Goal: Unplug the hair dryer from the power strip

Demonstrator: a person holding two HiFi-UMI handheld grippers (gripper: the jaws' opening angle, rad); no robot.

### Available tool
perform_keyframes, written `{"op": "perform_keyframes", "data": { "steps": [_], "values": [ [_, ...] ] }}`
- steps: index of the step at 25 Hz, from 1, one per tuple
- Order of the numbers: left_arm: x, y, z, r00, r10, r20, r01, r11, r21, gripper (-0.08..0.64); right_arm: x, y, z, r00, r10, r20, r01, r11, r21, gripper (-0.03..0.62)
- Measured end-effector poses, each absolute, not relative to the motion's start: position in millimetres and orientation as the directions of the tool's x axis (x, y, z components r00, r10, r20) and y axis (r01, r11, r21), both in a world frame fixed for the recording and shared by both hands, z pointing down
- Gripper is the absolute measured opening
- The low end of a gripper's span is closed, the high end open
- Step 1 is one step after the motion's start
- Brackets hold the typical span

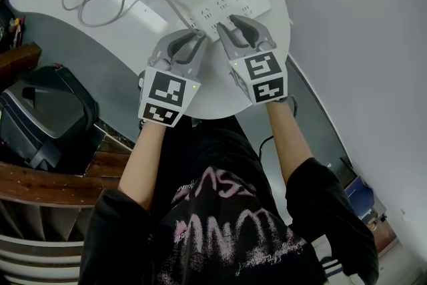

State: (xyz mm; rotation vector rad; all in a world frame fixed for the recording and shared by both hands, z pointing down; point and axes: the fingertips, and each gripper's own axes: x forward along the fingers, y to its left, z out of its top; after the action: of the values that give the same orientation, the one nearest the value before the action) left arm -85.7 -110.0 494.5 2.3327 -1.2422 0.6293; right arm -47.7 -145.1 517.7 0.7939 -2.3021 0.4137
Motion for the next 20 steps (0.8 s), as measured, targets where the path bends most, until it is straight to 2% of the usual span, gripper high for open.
{"op": "perform_keyframes", "data": {
  "steps": [20],
  "values": [
    [-85.6,-109.2,491.8,0.486,-0.65,0.584,-0.846,-0.516,0.131,0.056,-48.4,-144.5,518.0,-0.567,-0.45,0.69,-0.647,0.761,-0.036,0.123]
  ]
}}
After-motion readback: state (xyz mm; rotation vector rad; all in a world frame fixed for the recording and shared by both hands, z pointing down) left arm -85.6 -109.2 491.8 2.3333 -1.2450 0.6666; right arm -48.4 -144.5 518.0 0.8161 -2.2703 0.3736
